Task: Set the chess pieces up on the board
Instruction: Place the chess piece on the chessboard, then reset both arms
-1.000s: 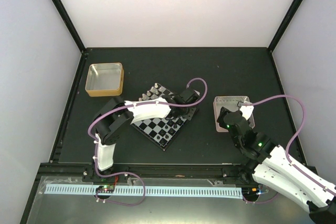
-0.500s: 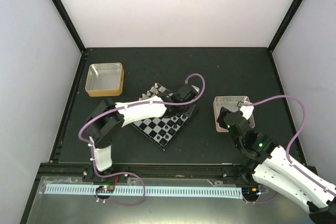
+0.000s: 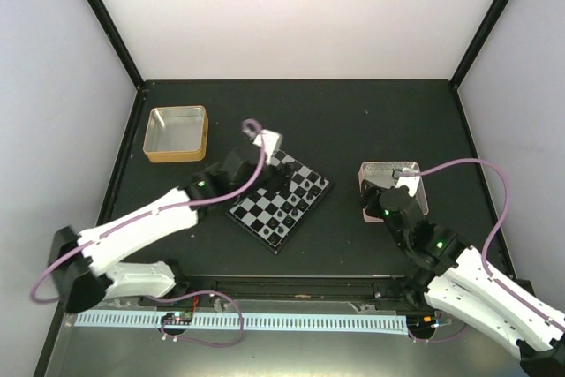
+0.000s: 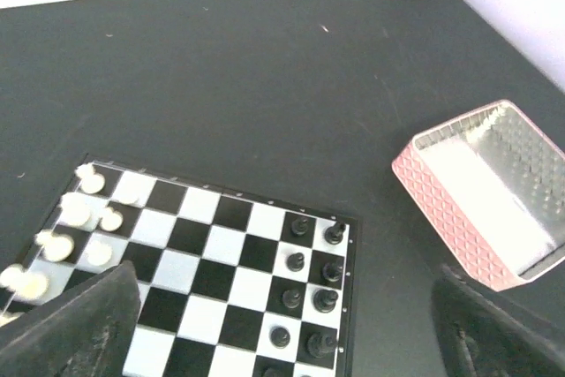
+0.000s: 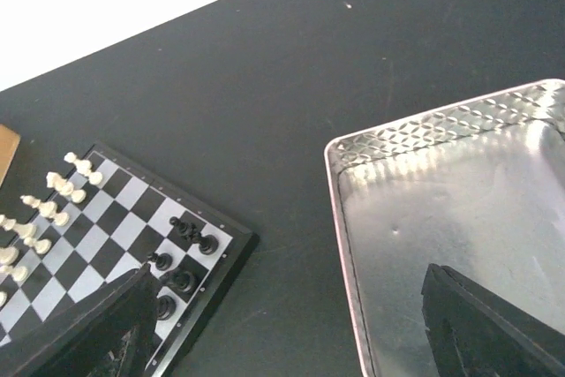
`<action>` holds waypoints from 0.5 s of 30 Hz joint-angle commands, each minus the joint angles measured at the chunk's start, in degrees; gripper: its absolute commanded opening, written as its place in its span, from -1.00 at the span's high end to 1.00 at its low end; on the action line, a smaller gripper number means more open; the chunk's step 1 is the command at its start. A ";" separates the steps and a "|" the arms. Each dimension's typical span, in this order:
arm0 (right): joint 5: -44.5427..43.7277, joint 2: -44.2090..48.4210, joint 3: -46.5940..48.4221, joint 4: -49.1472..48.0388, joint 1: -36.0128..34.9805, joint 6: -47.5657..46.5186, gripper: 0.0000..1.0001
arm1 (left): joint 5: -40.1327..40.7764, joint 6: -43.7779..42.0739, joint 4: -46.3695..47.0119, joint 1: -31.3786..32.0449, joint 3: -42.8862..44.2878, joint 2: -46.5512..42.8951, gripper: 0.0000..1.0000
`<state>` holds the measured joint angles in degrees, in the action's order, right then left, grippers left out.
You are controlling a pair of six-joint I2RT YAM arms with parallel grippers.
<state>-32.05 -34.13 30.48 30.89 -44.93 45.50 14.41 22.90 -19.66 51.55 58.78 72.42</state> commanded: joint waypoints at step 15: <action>0.59 9.33 10.83 8.33 0.12 -10.89 -0.78 | 12.82 -2.54 -16.27 -0.62 -13.32 -53.13 -0.98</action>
<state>-26.70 -28.42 37.85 34.04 -44.93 36.23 24.21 21.58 -27.55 51.07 43.72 25.30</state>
